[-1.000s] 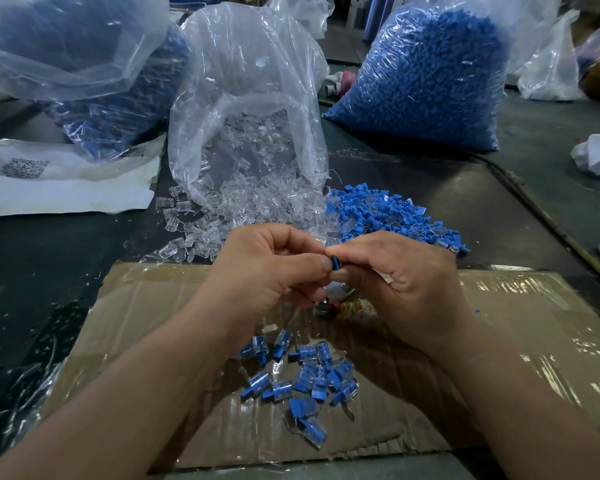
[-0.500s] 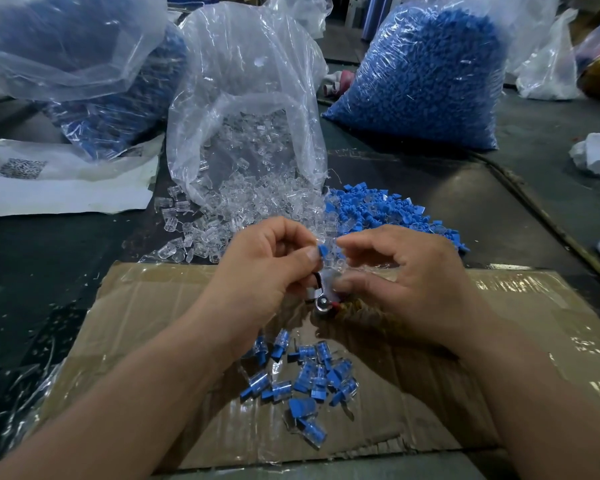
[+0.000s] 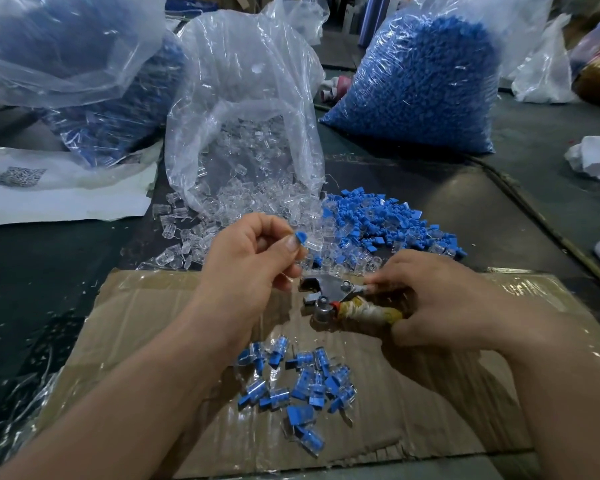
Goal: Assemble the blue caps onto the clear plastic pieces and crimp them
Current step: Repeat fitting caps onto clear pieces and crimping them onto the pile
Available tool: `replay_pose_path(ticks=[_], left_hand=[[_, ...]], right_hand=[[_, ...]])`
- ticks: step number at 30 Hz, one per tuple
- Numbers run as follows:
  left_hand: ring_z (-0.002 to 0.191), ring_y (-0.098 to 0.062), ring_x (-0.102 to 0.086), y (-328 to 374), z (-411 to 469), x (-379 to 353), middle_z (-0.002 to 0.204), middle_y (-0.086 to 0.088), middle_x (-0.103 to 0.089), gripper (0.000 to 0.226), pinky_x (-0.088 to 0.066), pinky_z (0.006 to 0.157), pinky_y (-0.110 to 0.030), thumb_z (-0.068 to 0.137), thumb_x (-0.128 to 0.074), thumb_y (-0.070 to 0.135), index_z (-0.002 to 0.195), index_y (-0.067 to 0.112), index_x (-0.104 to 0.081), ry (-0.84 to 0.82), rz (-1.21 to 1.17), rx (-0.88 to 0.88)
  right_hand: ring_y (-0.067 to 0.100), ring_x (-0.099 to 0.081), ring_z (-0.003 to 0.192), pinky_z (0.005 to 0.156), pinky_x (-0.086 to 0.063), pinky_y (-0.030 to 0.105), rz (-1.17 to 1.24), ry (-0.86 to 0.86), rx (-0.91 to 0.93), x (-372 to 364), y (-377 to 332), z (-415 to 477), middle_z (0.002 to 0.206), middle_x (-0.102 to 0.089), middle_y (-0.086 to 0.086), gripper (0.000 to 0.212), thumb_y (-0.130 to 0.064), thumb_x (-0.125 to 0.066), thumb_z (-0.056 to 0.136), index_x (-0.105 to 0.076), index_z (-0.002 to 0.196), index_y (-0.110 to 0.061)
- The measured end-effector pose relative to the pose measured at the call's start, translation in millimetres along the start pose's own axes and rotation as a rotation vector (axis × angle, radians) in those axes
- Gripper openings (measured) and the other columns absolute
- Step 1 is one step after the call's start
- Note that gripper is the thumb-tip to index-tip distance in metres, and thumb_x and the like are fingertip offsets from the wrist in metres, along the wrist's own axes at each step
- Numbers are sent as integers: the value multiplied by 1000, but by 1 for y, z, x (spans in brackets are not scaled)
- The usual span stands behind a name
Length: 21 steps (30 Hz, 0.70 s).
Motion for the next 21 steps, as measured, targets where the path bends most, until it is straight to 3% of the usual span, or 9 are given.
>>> replay_pose_path(ticks=[3, 5, 9, 15, 18, 21], left_hand=[[53, -5, -56, 0, 0, 1, 61, 4, -64, 15, -46, 49, -15, 86, -52, 1, 77, 11, -57, 9, 6, -18], [54, -5, -57, 0, 1, 1, 62, 4, -64, 14, -46, 48, -15, 86, -52, 1, 78, 11, -56, 12, 11, -28], [54, -5, -57, 0, 2, 1, 61, 5, -64, 15, -47, 48, -15, 87, -51, -1, 78, 11, -57, 24, 7, -45], [55, -6, -58, 4, 0, 0, 62, 5, -66, 14, -48, 49, -15, 87, -50, 0, 79, 9, -57, 24, -9, -85], [55, -5, -58, 5, -1, -1, 61, 6, -66, 16, -48, 50, -15, 88, -50, -1, 79, 11, -57, 26, 6, -101], [55, -5, -59, 5, -1, -1, 62, 6, -66, 16, -48, 50, -15, 87, -50, -1, 79, 11, -56, 35, 2, -114]], right_hand=[[6, -43, 88, 74, -40, 24, -70, 77, 28, -3, -5, 4, 93, -43, -17, 28, -32, -64, 75, -55, 101, -34], [7, -42, 88, 72, -38, 23, -117, 136, 32, -4, -6, 7, 93, -43, -17, 20, -27, -60, 79, -51, 94, -36], [6, -41, 86, 61, -30, 20, -126, 221, 13, -4, -5, 10, 92, -45, -16, 20, -25, -57, 81, -44, 86, -39], [9, -33, 78, 66, -13, 26, -4, 599, -47, 9, -2, 3, 73, -43, -18, 29, -15, -68, 72, -45, 81, -31], [10, -36, 78, 66, -14, 25, 62, 649, -49, 11, -5, 2, 69, -42, -20, 25, -22, -72, 73, -49, 82, -27], [10, -37, 79, 63, -17, 25, 128, 592, -27, 9, -9, 2, 75, -44, -17, 20, -23, -66, 78, -48, 87, -25]])
Point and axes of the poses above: each hand's wrist, its own z-axis towards the middle knuckle, its own x-axis out of the back of the hand, y = z × x, the point moved 3 cm from there along z, towards the middle knuckle
